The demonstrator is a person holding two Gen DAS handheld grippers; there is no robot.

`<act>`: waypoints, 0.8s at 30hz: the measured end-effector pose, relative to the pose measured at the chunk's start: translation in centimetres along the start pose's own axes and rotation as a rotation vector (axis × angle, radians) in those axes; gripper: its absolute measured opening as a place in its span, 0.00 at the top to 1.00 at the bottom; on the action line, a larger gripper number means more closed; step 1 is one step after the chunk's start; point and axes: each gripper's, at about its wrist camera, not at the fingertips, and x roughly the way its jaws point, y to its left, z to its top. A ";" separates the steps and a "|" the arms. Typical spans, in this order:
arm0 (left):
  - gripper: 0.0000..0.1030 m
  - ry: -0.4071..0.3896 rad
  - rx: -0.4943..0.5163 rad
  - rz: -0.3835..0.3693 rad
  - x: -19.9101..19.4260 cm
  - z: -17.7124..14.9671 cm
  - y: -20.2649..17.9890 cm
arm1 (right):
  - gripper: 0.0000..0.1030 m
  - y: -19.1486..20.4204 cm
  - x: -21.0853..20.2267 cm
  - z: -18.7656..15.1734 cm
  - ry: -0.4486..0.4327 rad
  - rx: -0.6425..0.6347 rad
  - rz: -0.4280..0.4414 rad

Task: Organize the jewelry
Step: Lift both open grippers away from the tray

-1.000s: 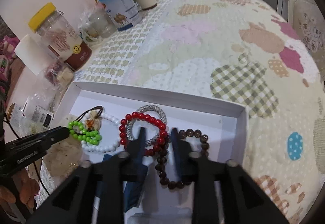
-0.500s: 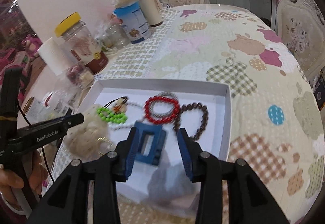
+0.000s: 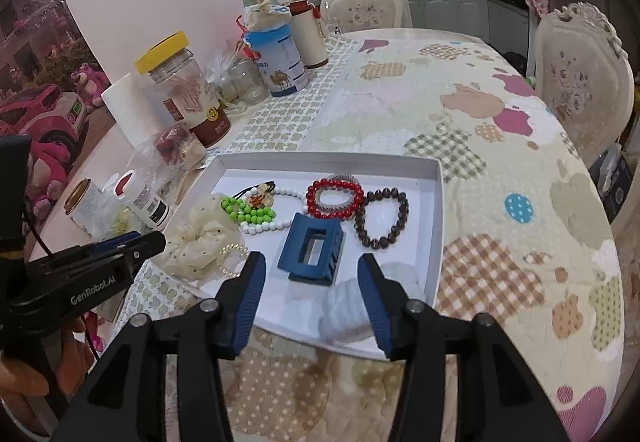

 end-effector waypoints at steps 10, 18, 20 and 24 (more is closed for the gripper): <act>0.73 -0.036 -0.028 -0.011 -3.0 -1.5 0.2 | 0.48 2.1 -2.4 -1.3 -0.020 -0.030 -0.057; 0.73 -0.069 -0.036 0.000 -4.7 -1.6 0.4 | 0.41 3.4 -4.3 -1.4 -0.075 -0.047 -0.075; 0.73 -0.075 -0.037 0.003 -5.0 -1.6 0.4 | 0.41 3.5 -4.6 -1.3 -0.077 -0.049 -0.078; 0.73 -0.082 -0.038 0.001 -5.5 -1.5 0.3 | 0.41 3.7 -4.9 -1.2 -0.083 -0.047 -0.095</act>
